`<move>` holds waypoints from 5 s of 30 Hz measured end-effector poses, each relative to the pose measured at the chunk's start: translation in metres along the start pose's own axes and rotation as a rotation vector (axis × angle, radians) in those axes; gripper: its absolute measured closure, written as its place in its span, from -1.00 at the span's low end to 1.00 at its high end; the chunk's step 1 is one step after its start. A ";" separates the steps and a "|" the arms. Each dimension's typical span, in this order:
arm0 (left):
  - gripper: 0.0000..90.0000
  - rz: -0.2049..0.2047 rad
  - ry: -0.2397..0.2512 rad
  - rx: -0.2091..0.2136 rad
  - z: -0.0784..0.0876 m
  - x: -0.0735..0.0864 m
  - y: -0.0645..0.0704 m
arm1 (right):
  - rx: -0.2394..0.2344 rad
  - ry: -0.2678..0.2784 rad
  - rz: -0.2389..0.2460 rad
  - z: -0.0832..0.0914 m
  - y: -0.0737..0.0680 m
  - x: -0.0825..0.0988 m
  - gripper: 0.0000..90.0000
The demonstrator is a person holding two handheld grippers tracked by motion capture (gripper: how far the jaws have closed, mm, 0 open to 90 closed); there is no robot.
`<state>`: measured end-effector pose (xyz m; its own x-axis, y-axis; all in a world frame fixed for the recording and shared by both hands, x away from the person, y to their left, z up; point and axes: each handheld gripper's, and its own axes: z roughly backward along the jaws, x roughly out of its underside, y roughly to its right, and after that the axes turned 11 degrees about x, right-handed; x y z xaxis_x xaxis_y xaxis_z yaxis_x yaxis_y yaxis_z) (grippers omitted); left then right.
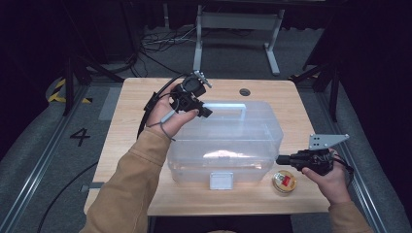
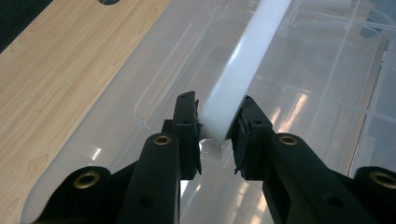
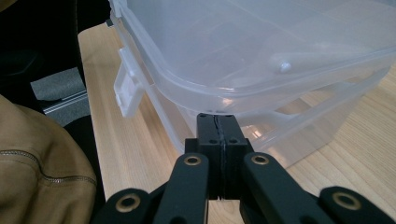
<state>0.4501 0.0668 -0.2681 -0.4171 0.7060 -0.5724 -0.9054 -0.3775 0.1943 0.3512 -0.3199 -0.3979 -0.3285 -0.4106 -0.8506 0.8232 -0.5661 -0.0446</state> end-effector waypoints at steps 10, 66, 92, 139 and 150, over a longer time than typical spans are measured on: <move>0.62 -0.004 -0.011 0.001 0.000 0.000 0.000 | -0.003 -0.001 -0.004 -0.001 0.000 0.000 1.00; 0.56 -0.010 0.312 0.041 0.071 0.106 0.064 | 0.058 0.121 -0.106 -0.004 0.018 -0.035 1.00; 0.67 0.053 0.319 0.072 0.018 0.134 0.050 | 0.124 0.170 -0.160 -0.006 0.021 -0.047 1.00; 0.90 0.164 0.406 -0.073 0.017 0.152 0.016 | 0.202 0.128 -0.113 0.006 0.008 -0.032 0.79; 0.91 0.156 0.416 -0.066 0.019 0.150 0.012 | 0.339 0.160 -0.117 0.003 0.006 -0.030 0.36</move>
<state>0.3749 0.1796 -0.3364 -0.4691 0.3415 -0.8144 -0.8213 -0.5076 0.2603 0.3643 -0.3129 -0.3707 -0.3128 -0.2280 -0.9220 0.5759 -0.8175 0.0068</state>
